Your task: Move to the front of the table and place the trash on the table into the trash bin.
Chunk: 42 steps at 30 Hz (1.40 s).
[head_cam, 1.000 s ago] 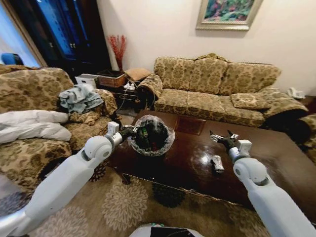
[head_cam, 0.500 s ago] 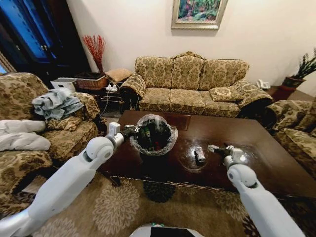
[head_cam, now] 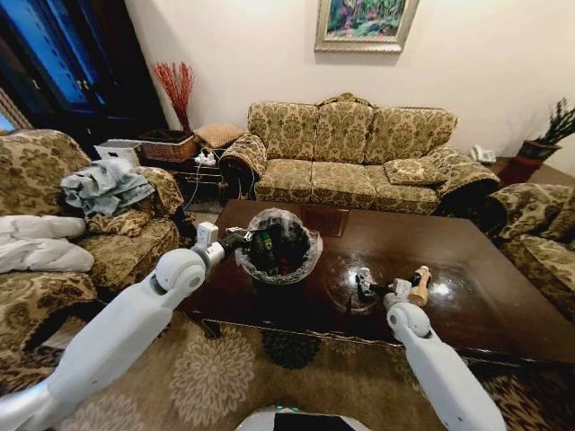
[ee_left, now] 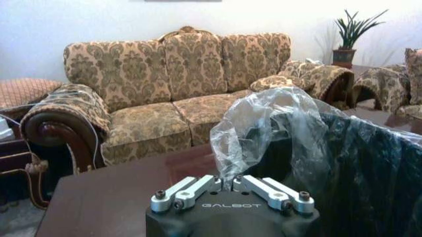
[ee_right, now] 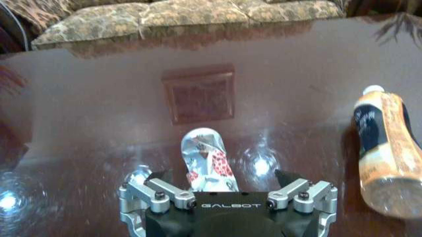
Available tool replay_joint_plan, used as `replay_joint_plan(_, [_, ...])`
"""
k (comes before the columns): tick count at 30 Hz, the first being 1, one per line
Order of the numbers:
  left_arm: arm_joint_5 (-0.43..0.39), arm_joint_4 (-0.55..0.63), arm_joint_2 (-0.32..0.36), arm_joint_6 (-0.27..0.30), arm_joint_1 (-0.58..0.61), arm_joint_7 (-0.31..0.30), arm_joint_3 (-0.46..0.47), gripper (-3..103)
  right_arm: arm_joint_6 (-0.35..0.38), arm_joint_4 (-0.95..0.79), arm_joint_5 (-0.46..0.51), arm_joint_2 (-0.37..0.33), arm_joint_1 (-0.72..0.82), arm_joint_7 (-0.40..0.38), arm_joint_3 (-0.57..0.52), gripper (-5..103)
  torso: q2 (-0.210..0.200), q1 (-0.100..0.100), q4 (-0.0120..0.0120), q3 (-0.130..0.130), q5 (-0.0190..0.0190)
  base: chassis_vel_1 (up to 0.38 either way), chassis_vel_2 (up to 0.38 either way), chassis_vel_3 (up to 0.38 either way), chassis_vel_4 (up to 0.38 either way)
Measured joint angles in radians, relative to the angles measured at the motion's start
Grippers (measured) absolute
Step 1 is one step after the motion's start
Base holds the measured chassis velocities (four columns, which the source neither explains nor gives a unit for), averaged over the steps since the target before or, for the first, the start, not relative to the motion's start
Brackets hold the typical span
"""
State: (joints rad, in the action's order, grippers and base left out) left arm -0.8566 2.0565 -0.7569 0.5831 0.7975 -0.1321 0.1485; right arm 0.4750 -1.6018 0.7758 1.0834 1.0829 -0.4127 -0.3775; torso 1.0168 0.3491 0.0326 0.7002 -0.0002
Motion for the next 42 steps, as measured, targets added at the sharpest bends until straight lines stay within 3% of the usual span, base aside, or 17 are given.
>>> replay_joint_plan(3, [0.0,0.0,0.0,0.0,-0.001,0.0,0.0,3,0.013,0.005,0.014,0.003,0.002,-0.004,-0.006,102,0.0,0.0,0.0,0.0,0.0,0.0,0.0,0.0,0.0])
replay_joint_plan(8, [-0.001,0.0,-0.002,-0.001,-0.003,0.0,-0.001,3,0.026,0.012,0.053,0.009,0.005,-0.007,-0.013,95,0.0,0.0,0.0,0.0,0.0002,0.0,0.0,0.0,0.0])
replay_joint_plan(13, [-0.001,-0.006,-0.006,-0.004,-0.006,0.0,-0.005,3,0.028,0.03,0.077,0.012,0.001,-0.006,-0.02,69,0.0,0.0,0.0,0.0,0.0001,0.0,0.0,0.0,0.0])
replay_joint_plan(15, [-0.002,-0.007,-0.007,-0.005,-0.006,0.0,-0.005,3,0.028,0.031,0.078,0.012,0.001,-0.006,-0.02,69,0.0,0.0,0.0,0.0,0.0001,0.0,0.0,0.0,0.0])
replay_joint_plan(21, [-0.002,-0.012,-0.009,-0.01,-0.011,0.0,-0.006,3,0.027,0.041,0.082,0.016,-0.005,-0.005,-0.022,44,0.0,0.0,-0.0002,0.0,-0.0005,0.0,0.0,0.0,0.0])
replay_joint_plan(28, [-0.005,-0.014,-0.008,-0.012,-0.018,0.0,-0.004,3,0.01,0.027,0.077,0.019,-0.006,-0.009,-0.018,33,0.0,0.0,-0.0001,0.0,-0.0002,0.0,0.0,0.0,0.0])
replay_joint_plan(29, [-0.005,-0.014,-0.007,-0.012,-0.016,0.0,-0.002,3,-0.003,-0.005,0.058,0.016,-0.002,-0.013,-0.02,25,0.0,0.0,-0.0001,0.0,0.0018,0.0,0.0,0.0,0.0])
replay_joint_plan(34, [-0.005,-0.014,-0.004,-0.013,-0.014,0.003,-0.001,3,-0.017,-0.122,0.03,-0.018,-0.003,-0.012,-0.053,18,0.0,0.0,-0.0001,0.0,0.0001,0.0,0.0,0.0,0.0])
replay_joint_plan(37, [-0.004,-0.013,-0.006,-0.013,-0.012,0.003,-0.001,3,-0.005,-0.258,0.078,-0.067,-0.017,-0.029,-0.09,5,0.0,0.0,0.0001,0.0,-0.0002,0.0,0.0,0.0,0.0])
replay_joint_plan(42, [-0.003,-0.011,-0.011,-0.013,-0.01,0.004,-0.004,3,0.011,-0.319,0.135,-0.095,-0.02,-0.057,-0.101,1,0.0,0.0,0.0,0.0,0.0001,0.0,0.0,0.0,0.0])
